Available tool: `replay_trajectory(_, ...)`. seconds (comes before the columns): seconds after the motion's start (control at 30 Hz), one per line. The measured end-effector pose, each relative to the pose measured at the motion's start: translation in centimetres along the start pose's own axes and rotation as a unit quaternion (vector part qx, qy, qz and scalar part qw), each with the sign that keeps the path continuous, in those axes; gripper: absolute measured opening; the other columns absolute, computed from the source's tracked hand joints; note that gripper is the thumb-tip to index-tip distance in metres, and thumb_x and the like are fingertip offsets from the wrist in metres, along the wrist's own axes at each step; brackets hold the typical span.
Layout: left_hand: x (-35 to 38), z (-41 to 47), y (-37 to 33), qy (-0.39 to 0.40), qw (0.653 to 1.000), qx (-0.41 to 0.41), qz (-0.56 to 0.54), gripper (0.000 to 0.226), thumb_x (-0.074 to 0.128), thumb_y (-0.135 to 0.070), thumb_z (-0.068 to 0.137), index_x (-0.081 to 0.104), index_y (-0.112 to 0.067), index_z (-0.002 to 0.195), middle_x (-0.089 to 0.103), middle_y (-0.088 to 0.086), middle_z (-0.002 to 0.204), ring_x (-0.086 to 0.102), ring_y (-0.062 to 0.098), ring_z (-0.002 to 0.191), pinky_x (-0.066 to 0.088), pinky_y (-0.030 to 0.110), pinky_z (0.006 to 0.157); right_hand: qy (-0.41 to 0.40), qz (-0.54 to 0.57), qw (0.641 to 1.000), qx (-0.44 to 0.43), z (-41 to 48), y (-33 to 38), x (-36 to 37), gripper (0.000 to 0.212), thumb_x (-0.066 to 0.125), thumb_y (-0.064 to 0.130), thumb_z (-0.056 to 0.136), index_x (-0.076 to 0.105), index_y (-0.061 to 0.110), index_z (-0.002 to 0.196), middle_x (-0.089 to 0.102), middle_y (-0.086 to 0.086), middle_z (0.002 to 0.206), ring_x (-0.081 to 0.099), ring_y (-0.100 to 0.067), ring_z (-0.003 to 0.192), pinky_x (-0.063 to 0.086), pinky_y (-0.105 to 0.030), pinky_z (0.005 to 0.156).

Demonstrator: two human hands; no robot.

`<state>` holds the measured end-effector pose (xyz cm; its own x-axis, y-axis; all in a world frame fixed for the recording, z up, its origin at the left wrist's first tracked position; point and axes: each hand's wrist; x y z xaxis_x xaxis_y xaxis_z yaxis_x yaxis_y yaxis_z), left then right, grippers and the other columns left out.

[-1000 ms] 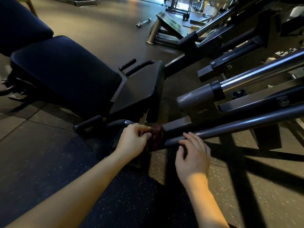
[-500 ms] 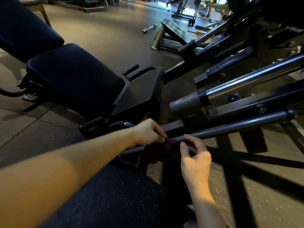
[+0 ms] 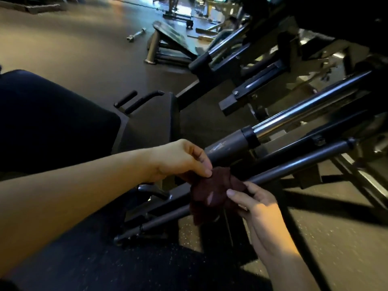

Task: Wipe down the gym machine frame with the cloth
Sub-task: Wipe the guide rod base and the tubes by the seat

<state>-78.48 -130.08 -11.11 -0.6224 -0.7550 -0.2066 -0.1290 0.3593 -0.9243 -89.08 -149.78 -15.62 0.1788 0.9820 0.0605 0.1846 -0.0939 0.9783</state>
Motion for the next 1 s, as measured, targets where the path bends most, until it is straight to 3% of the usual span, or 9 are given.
replay_trajectory(0.07,-0.1,0.7,0.1,0.012,1.000,0.020,0.020,0.009,0.072,-0.001,0.090,0.073,-0.001,0.099,0.074,0.011,0.089,0.072,0.020,0.084,0.062,0.029,0.078,-0.015,0.032,0.999,0.019,0.0,0.0,0.5,0.029,0.072,0.010,0.085,0.070,0.001,0.112,0.077,-0.017,0.103,0.074,-0.032,0.101,0.052,-0.058,0.101)
replay_trajectory(0.17,-0.3,1.7,0.8,0.010,0.995,0.075,0.069,0.003,0.075,-0.006,0.089,0.075,-0.005,0.092,0.076,0.012,0.087,0.074,0.022,0.083,0.063,0.036,0.081,-0.044,0.058,0.997,0.034,0.5,-0.5,1.3,0.045,0.075,0.011,0.078,0.062,-0.005,0.118,0.076,-0.020,0.104,0.075,-0.036,0.096,0.061,-0.053,0.083)
replay_trajectory(0.27,-2.1,2.4,1.2,-0.039,0.970,0.155,0.181,0.007,0.075,-0.023,0.090,0.074,-0.020,0.084,0.076,-0.001,0.079,0.074,0.012,0.073,0.063,0.037,0.072,-0.096,0.093,0.990,0.031,0.7,-0.7,1.5,0.040,0.072,0.005,0.079,0.063,-0.001,0.118,0.076,-0.019,0.104,0.076,-0.036,0.093,0.064,-0.046,0.068)
replay_trajectory(0.37,-4.7,3.5,1.2,-0.128,0.934,0.217,0.254,0.016,0.074,-0.049,0.084,0.071,-0.033,0.083,0.072,-0.014,0.077,0.069,0.000,0.069,0.060,0.032,0.064,-0.227,0.121,0.966,-0.003,1.0,-1.1,1.4,0.028,0.066,-0.003,0.088,0.065,0.002,0.116,0.076,-0.019,0.104,0.076,-0.033,0.087,0.061,-0.037,0.059)
replay_trajectory(0.43,-5.5,4.7,1.3,-0.119,0.931,0.222,0.265,0.032,0.075,-0.063,0.073,0.069,-0.039,0.095,0.070,-0.017,0.085,0.067,-0.004,0.078,0.059,0.030,0.070,-0.328,0.120,0.936,-0.039,1.7,-1.1,2.0,0.028,0.064,-0.005,0.092,0.062,0.003,0.119,0.074,-0.018,0.110,0.076,-0.032,0.086,0.060,-0.032,0.056)
replay_trajectory(0.57,-4.7,6.3,2.0,-0.058,0.926,0.228,0.295,0.072,0.073,-0.073,0.063,0.070,-0.033,0.122,0.064,-0.018,0.107,0.062,0.001,0.097,0.056,0.033,0.086,-0.447,0.027,0.888,-0.107,3.7,-0.2,5.1,0.024,0.065,0.005,0.096,0.064,0.013,0.119,0.072,-0.001,0.107,0.076,-0.012,0.085,0.061,-0.024,0.063)
replay_trajectory(0.73,-3.8,7.0,3.0,-0.081,0.928,0.272,0.241,0.049,0.078,-0.063,0.069,0.077,-0.032,0.107,0.067,-0.012,0.090,0.063,0.007,0.086,0.055,0.044,0.078,-0.517,-0.056,0.852,-0.066,5.9,-1.6,9.6,0.016,0.066,0.019,0.096,0.068,0.027,0.110,0.072,0.008,0.099,0.072,0.001,0.080,0.062,-0.024,0.070)
replay_trajectory(0.87,-4.1,7.8,3.6,-0.076,0.925,0.297,0.225,0.046,0.079,-0.067,0.072,0.079,-0.033,0.103,0.066,-0.013,0.084,0.062,0.010,0.085,0.053,0.045,0.075,-0.521,-0.034,0.850,-0.079,5.9,-1.1,10.1,0.011,0.066,0.017,0.097,0.072,0.017,0.106,0.074,0.001,0.095,0.073,-0.004,0.077,0.063,-0.026,0.069)
replay_trajectory(1.0,-4.4,8.2,3.2,-0.055,0.920,0.307,0.237,0.044,0.077,-0.061,0.073,0.079,-0.031,0.105,0.064,-0.015,0.088,0.059,0.007,0.089,0.052,0.041,0.077,-0.567,-0.089,0.811,-0.113,6.9,1.0,9.5,0.019,0.060,0.022,0.100,0.067,0.024,0.117,0.070,0.007,0.107,0.070,-0.004,0.097,0.061,-0.025,0.083)
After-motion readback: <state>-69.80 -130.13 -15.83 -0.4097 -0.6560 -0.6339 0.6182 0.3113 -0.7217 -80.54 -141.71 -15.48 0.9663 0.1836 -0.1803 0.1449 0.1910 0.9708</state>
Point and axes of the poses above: each hand's wrist, its own z-axis towards the middle knuckle, its own x-axis out of the palm, y = z × x
